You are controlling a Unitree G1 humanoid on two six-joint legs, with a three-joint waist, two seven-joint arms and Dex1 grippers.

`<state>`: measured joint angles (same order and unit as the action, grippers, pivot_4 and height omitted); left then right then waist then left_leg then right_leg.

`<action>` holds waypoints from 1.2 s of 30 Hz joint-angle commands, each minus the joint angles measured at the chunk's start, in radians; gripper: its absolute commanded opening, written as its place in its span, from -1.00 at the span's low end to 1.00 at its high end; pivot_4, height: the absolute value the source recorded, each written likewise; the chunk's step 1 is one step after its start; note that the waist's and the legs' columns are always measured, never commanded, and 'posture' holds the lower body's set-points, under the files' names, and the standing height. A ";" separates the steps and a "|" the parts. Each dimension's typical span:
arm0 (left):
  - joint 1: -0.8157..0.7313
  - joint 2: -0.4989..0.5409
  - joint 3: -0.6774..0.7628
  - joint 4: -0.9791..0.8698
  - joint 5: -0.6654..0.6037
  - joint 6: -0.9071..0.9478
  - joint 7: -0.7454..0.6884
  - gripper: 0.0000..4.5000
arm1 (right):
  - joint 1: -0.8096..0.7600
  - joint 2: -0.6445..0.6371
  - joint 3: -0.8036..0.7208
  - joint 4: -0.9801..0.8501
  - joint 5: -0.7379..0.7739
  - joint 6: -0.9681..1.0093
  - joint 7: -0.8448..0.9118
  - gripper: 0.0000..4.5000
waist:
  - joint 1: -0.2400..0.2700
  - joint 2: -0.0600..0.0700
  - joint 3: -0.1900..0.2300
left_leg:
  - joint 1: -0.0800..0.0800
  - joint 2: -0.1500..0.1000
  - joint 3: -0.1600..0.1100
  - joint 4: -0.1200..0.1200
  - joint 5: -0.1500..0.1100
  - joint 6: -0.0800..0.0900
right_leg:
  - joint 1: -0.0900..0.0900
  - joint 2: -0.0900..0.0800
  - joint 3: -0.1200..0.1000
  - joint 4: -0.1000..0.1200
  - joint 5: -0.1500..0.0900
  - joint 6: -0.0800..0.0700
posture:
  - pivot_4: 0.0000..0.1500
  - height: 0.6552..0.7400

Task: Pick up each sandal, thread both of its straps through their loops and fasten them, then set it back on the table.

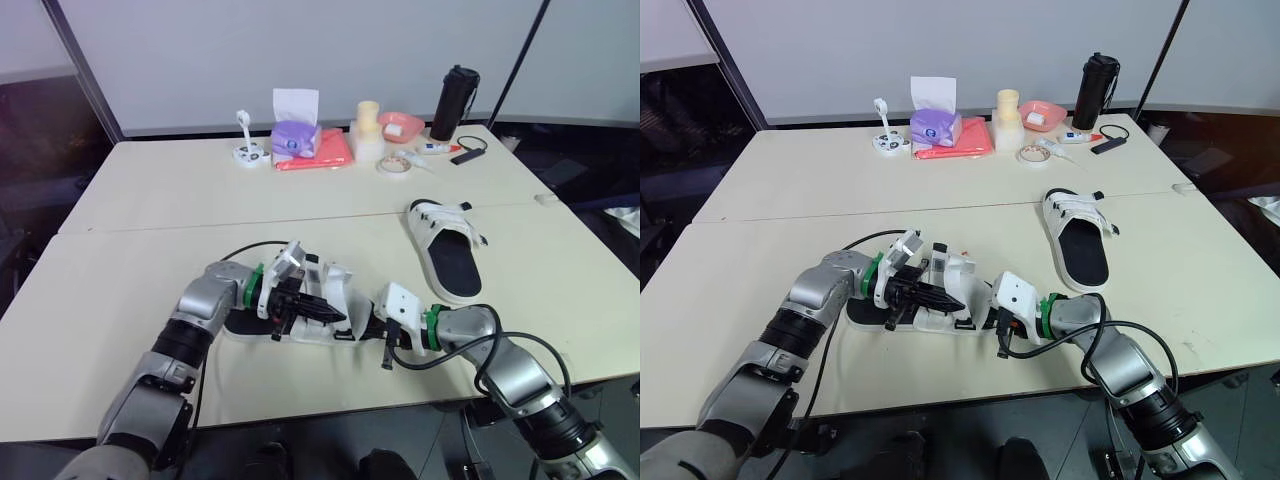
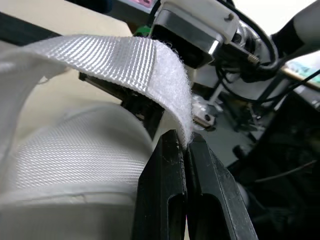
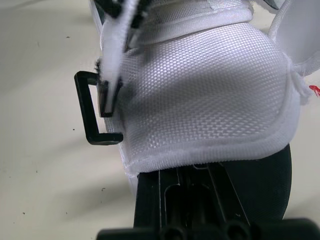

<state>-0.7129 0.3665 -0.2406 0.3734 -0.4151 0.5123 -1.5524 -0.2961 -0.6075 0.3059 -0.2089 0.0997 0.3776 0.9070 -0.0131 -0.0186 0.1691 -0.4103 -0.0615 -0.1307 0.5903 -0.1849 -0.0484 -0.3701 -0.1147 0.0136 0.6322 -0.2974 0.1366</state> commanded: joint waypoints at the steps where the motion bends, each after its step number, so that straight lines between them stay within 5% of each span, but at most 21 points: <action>1: -0.012 0.015 0.010 -0.046 -0.038 0.058 -0.023 -0.99 | 0.029 -0.011 0.035 0.044 -0.037 0.024 0.000 -1.00 | 0.000 0.000 0.000 | 0.000 0.000 0.000 0.000 0.000 0.000 | 0.000 0.000 0.000 0.000 0.000 0.000 | 1.00 1.00; 36: -0.016 -0.006 -0.036 0.040 0.074 -0.158 -0.025 -0.99 | 0.041 -0.013 0.039 0.033 -0.044 0.027 -0.005 -1.00 | 0.001 0.000 0.000 | 0.000 0.000 0.000 0.000 0.000 0.000 | 0.000 0.000 0.000 0.000 0.000 0.000 | 1.00 1.00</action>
<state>-0.7150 0.3647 -0.2628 0.4012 -0.3674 0.3924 -1.5792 -0.2842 -0.6076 0.3061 -0.2157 0.0925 0.3717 0.8978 -0.0119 -0.0186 0.1691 -0.4103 -0.0614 -0.1307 0.5905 -0.1849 -0.0484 -0.3699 -0.1147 0.0136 0.6323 -0.2974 0.1364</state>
